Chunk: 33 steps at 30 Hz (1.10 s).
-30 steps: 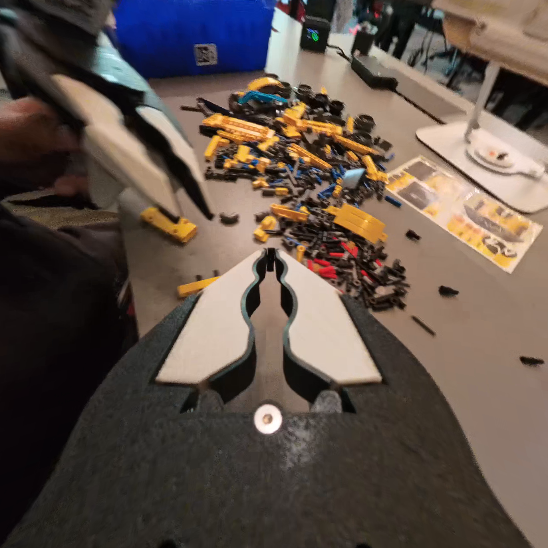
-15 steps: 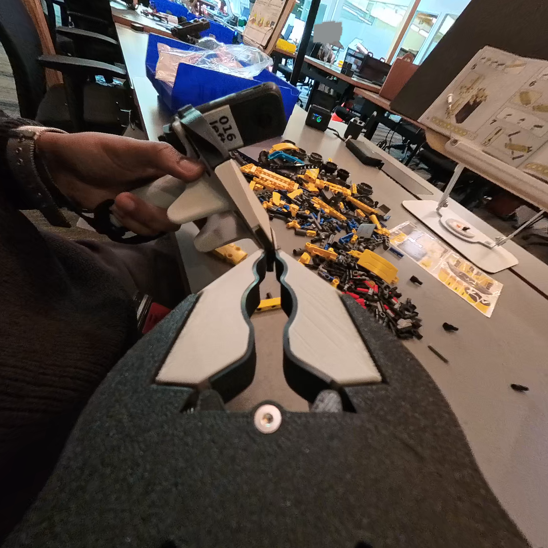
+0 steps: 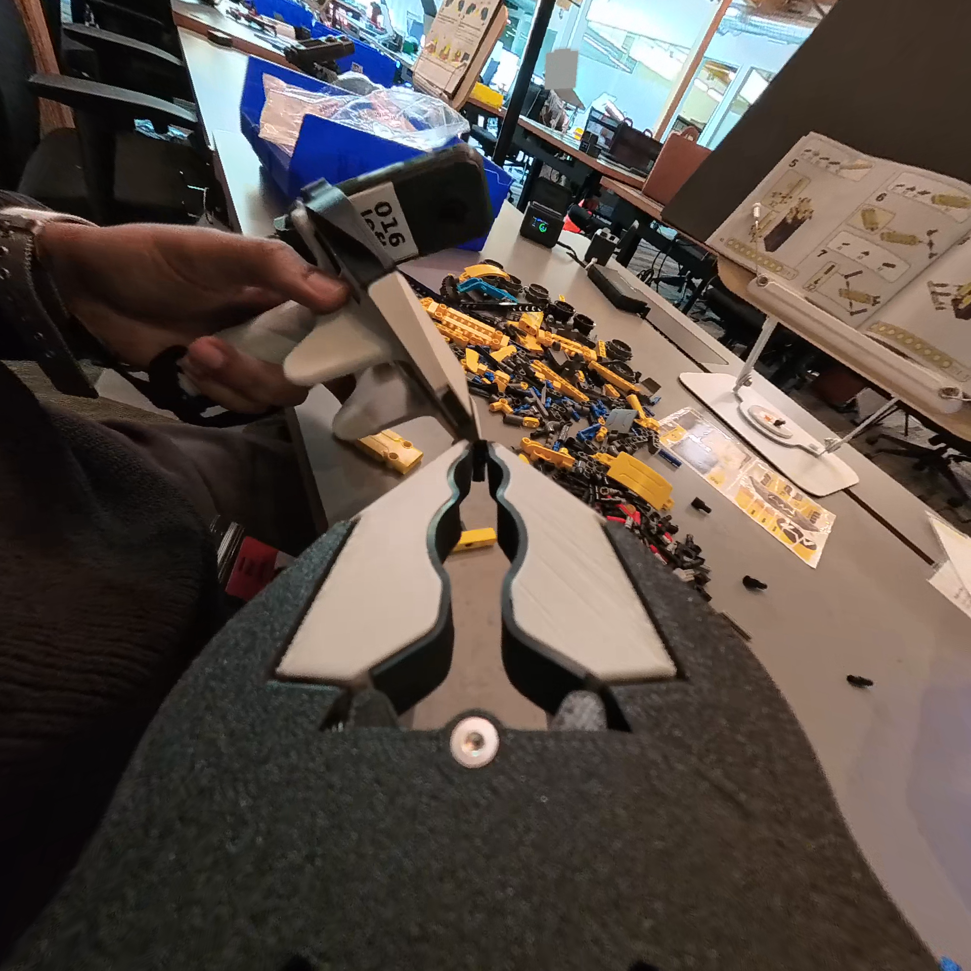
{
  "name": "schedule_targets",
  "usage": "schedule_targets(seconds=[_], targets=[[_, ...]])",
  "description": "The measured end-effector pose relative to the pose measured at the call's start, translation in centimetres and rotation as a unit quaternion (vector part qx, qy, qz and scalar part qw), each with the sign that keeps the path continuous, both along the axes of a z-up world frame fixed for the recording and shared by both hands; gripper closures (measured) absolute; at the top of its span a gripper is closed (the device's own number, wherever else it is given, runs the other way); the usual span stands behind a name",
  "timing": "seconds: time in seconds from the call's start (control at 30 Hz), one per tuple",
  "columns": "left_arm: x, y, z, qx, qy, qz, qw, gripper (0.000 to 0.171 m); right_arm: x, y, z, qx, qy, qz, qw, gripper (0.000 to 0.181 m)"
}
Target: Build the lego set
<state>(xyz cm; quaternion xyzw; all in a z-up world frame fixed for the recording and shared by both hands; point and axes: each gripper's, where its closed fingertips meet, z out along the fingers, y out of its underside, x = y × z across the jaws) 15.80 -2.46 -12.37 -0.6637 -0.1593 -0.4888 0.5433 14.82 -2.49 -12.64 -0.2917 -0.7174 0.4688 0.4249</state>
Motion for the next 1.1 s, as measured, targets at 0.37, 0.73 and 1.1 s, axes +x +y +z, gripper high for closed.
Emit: schedule_targets(seconds=[0.37,0.73,1.1], targets=[[0.7,0.3,0.3,0.002,-0.034,-0.023,0.999,0.159,0.4,-0.5,0.5,0.026,0.018,0.002,1.000,0.176],[-0.5,0.5,1.2,0.024,-0.110,-0.022,0.993,0.163,-0.7,-0.4,1.3,-0.064,0.024,-0.009,0.998,0.176],[-1.1,0.8,1.8,0.046,-0.157,-0.025,0.986,0.165,-1.3,-0.1,1.8,-0.059,0.055,-0.026,0.996,0.175]])
